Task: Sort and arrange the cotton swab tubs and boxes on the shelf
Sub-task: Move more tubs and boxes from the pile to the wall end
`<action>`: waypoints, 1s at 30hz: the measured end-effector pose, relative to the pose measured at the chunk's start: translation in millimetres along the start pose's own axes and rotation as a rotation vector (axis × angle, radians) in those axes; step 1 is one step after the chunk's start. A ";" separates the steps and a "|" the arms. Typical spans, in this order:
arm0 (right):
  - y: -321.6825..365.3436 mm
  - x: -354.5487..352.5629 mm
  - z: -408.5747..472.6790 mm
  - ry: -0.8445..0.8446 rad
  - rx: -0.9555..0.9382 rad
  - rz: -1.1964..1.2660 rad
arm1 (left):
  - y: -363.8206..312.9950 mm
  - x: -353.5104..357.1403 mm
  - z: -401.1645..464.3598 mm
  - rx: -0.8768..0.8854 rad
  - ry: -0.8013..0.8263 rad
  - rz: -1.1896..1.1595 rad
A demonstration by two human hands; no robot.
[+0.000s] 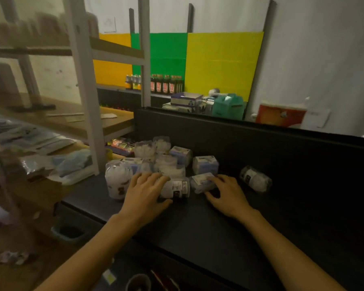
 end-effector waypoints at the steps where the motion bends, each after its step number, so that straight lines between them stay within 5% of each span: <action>1: -2.3 0.8 -6.5 -0.013 0.021 0.018 | 0.1 2.1 0.8 0.010 -0.009 -0.003; 12: -23.7 -9.6 -40.4 -0.013 0.139 0.374 | -1.0 10.2 7.1 0.067 0.009 -0.148; 22: -22.2 -7.8 -23.1 0.174 0.075 0.317 | -3.4 0.3 15.5 0.016 0.078 -0.302; 30: -33.7 -33.9 -36.6 0.093 0.054 0.469 | -20.2 -2.5 27.7 -0.021 0.073 -0.571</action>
Point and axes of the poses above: each hand's wrist, its own z-axis towards the middle knuckle, its own x-axis out of the palm, y = z × x, the point moved 7 cm from there along z, towards the middle knuckle, and after that the axes turned 5 degrees about -z, right-handed, at the moved point
